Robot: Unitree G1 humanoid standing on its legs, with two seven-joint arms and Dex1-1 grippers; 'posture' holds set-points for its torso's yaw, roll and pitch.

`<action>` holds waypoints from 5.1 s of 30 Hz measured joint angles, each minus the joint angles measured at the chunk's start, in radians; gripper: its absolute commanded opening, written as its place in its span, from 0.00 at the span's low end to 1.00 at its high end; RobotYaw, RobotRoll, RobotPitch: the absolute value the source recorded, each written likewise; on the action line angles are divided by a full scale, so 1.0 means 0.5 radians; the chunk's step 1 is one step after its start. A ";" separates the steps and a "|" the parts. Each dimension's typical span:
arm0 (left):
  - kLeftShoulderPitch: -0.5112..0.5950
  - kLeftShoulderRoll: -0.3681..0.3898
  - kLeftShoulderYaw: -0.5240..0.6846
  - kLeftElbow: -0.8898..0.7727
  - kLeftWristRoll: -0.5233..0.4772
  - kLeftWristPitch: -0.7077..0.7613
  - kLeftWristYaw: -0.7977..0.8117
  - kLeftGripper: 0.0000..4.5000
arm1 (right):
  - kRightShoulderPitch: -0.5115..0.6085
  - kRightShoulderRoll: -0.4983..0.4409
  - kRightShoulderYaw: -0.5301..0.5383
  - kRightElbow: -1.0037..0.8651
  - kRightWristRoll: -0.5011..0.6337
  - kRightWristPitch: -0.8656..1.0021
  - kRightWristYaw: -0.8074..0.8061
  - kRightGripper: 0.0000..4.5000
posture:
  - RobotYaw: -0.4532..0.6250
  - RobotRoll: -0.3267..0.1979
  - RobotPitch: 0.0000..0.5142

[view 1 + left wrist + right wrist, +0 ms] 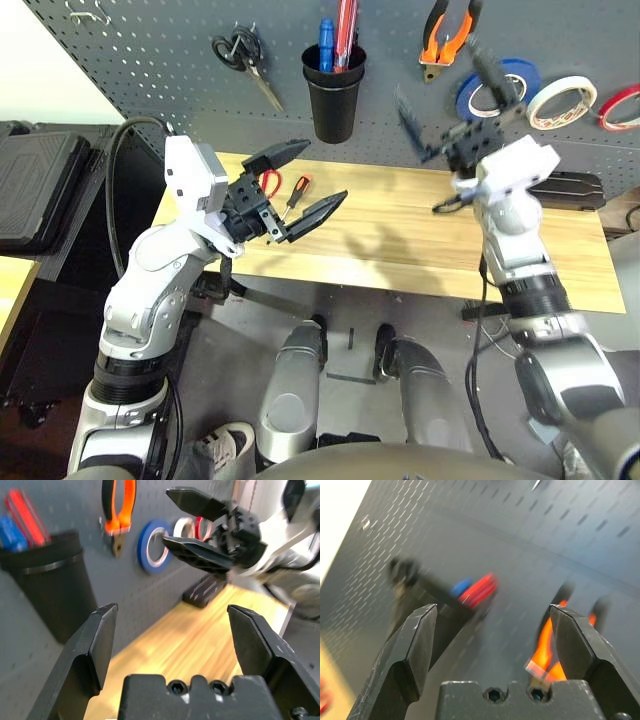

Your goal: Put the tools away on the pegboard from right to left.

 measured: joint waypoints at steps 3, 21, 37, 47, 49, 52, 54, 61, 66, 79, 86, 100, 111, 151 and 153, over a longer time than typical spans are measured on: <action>0.034 0.002 -0.029 0.053 0.094 0.001 0.033 1.00 | 0.108 -0.045 0.031 -0.090 0.066 0.287 0.131 0.98 | 0.71 0.62 0.52; 0.006 -0.247 -0.371 0.679 0.942 -0.088 0.589 1.00 | 0.506 -0.202 0.078 -0.241 0.235 1.366 0.606 0.98 | 0.69 0.62 0.56; -0.693 -0.420 -0.426 1.762 1.130 0.206 0.593 1.00 | 0.615 -0.179 0.158 -0.158 0.092 1.399 0.605 0.98 | 0.63 0.62 0.67; -0.983 -0.538 -0.393 2.393 1.160 0.146 0.696 1.00 | 0.713 -0.115 0.190 -0.263 0.015 1.492 0.512 0.98 | 0.58 0.62 0.74; -1.002 -0.548 -0.385 2.477 1.162 0.116 0.707 1.00 | 0.743 -0.113 0.195 -0.301 0.010 1.509 0.505 0.98 | 0.57 0.62 0.75; -1.057 -0.550 -0.373 2.596 1.165 0.059 0.734 1.00 | 0.766 -0.114 0.204 -0.346 0.003 1.527 0.491 0.98 | 0.55 0.62 0.76; -1.104 -0.557 -0.363 2.687 1.168 0.015 0.742 1.00 | 0.775 -0.115 0.210 -0.362 -0.006 1.534 0.484 0.98 | 0.54 0.62 0.75; -1.206 -0.561 -0.315 2.934 1.177 -0.080 0.813 1.00 | 0.809 -0.114 0.211 -0.437 -0.016 1.561 0.451 0.98 | 0.50 0.62 0.74; -1.294 -0.567 -0.228 3.146 1.173 -0.104 0.910 1.00 | 0.871 -0.116 0.209 -0.533 -0.016 1.581 0.422 0.98 | 0.46 0.62 0.71; -1.382 -0.628 -0.011 3.341 1.112 -0.069 0.896 0.70 | 0.945 -0.180 0.087 -0.739 -0.012 1.634 0.358 1.00 | 0.39 0.62 0.63; -1.387 -0.649 -0.010 3.347 1.124 -0.041 0.891 0.10 | 0.941 -0.182 0.071 -0.783 -0.009 1.634 0.344 1.00 | 0.40 0.62 0.61; -1.267 -0.697 -0.062 3.153 1.142 -0.006 0.777 0.00 | 0.809 -0.263 0.047 -0.687 0.154 1.564 0.561 1.00 | 0.49 0.62 0.59; -0.592 -0.695 -0.054 1.809 1.086 0.738 0.792 0.00 | 0.599 -0.280 0.065 -0.340 0.166 1.420 0.707 1.00 | 0.62 0.62 0.57; -0.308 -0.880 0.550 -0.195 0.507 0.543 1.327 0.00 | 0.099 -0.270 -0.528 0.519 0.855 0.802 1.346 1.00 | 0.74 0.62 0.48; -0.360 -0.863 0.550 -0.184 0.495 0.529 1.337 0.00 | 0.124 -0.266 -0.591 0.500 0.932 0.772 1.387 1.00 | 0.73 0.62 0.48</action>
